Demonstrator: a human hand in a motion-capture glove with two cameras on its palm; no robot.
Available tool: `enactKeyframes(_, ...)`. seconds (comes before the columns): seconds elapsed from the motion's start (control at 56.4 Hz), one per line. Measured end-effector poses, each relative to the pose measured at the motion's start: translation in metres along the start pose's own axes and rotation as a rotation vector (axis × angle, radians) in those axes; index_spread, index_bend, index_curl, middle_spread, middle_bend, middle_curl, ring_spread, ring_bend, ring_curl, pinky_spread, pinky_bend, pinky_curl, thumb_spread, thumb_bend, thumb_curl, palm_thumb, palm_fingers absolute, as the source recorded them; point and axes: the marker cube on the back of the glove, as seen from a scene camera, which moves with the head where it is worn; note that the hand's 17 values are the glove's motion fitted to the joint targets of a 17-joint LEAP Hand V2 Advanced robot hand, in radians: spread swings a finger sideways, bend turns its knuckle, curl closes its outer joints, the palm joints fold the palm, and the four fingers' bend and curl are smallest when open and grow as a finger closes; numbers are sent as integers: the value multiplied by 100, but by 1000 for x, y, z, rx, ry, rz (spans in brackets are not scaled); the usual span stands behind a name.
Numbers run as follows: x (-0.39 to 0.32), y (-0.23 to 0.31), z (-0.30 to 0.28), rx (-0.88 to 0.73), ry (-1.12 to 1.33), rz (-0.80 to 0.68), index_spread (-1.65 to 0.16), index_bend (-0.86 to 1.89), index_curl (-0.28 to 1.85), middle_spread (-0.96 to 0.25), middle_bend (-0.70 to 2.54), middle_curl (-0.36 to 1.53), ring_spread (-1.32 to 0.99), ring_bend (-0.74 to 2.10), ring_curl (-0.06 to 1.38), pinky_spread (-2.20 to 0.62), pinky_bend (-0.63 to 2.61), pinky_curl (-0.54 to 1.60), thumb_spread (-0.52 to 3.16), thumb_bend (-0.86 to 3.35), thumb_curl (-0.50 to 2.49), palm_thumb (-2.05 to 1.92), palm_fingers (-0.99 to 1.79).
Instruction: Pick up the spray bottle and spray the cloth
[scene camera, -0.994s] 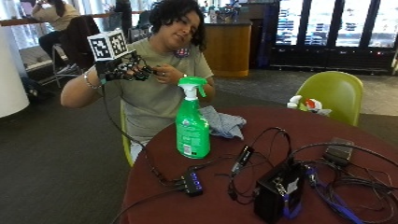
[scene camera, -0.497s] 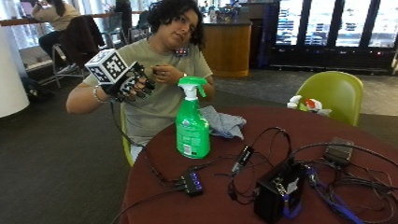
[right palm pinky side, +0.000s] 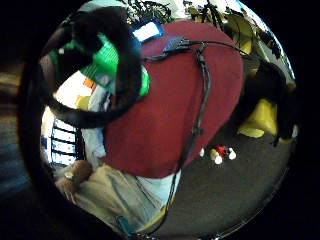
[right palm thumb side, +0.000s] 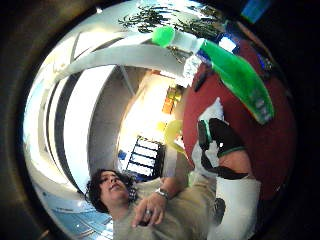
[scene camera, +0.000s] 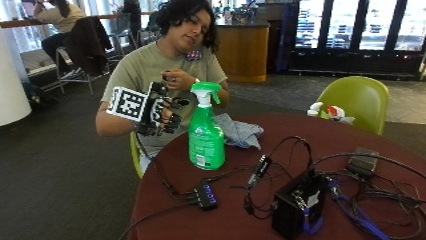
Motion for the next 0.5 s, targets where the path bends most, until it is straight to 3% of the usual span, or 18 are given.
enactKeyframes(0.213, 0, -39, 25, 120, -22, 60, -31, 8, 18, 3, 21, 32, -4, 50, 35, 6, 60, 39, 104, 0, 45, 93, 70)
enactKeyframes(0.248, 2, -46, 26, 186, -7, 47, -28, 5, 17, -1, 29, 35, -7, 57, 36, -5, 62, 39, 103, 0, 46, 95, 99)
enactKeyframes(0.284, 2, -51, 26, 266, 5, 44, -27, 7, 17, -4, 31, 37, -9, 62, 38, -11, 63, 39, 101, 0, 47, 97, 111)
enactKeyframes(0.497, 5, -64, 23, 425, 156, -127, -26, 53, 37, -16, 55, 53, -18, 78, 54, -16, 82, 54, 108, 0, 53, 99, 143)
